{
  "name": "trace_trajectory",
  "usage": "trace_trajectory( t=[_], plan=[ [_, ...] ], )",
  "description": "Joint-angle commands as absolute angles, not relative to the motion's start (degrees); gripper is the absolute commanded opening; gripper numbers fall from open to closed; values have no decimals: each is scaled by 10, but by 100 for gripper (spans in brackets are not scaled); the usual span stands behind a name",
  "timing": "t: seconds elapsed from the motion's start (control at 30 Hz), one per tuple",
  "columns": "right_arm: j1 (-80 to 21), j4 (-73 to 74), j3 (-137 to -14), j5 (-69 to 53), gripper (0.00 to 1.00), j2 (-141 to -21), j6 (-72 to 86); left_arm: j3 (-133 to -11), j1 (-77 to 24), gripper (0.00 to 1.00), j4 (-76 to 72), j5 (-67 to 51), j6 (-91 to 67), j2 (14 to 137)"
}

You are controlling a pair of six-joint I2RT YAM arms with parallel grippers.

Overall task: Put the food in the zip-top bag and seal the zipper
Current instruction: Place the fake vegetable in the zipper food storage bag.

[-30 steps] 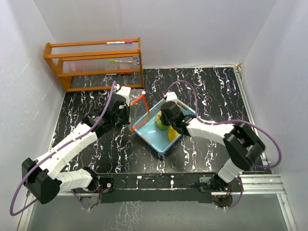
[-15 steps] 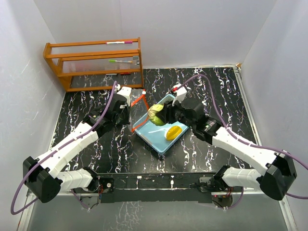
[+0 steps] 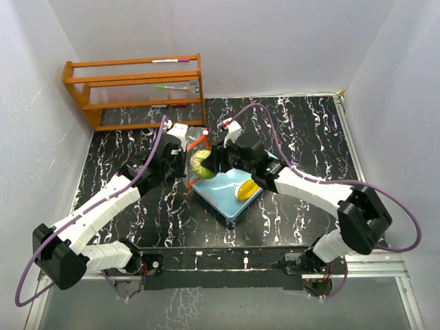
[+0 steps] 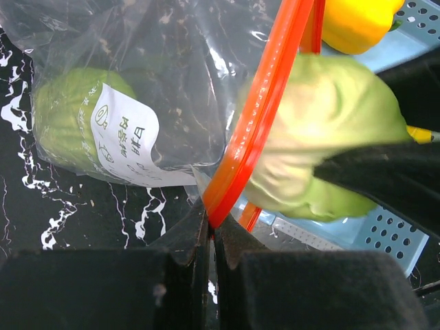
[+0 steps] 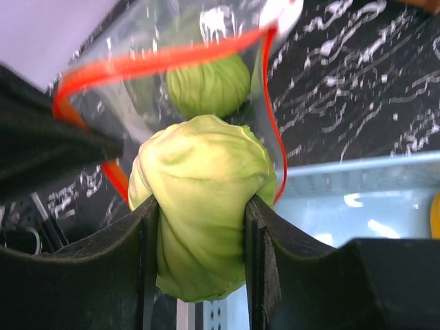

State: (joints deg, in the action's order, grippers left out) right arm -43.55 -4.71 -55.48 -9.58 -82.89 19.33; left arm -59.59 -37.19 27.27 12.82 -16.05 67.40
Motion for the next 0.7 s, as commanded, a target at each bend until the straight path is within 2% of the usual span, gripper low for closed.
trace_trajectory(
  t=[0.0, 0.07, 0.23, 0.37, 0.4, 0.67],
  plan=[
    [-437, -168, -623, -43, 8, -867, 231, -600, -367, 0, 276, 121, -163, 651],
    [-437, -180, -642, -25, 11, -893, 240, -596, -368, 0, 274, 120, -164, 647],
    [-442, -169, -684, -23, 63, -940, 257, -592, -367, 0, 277, 118, -165, 645],
    [-445, -172, -662, -8, 95, -921, 258, -589, -367, 0, 272, 119, -165, 641],
    [-445, -173, -653, -4, 98, -912, 257, -588, -367, 0, 272, 119, -165, 642],
    [-445, -152, -578, 26, 98, -798, 242, -598, -367, 0, 271, 120, -161, 653]
  ],
)
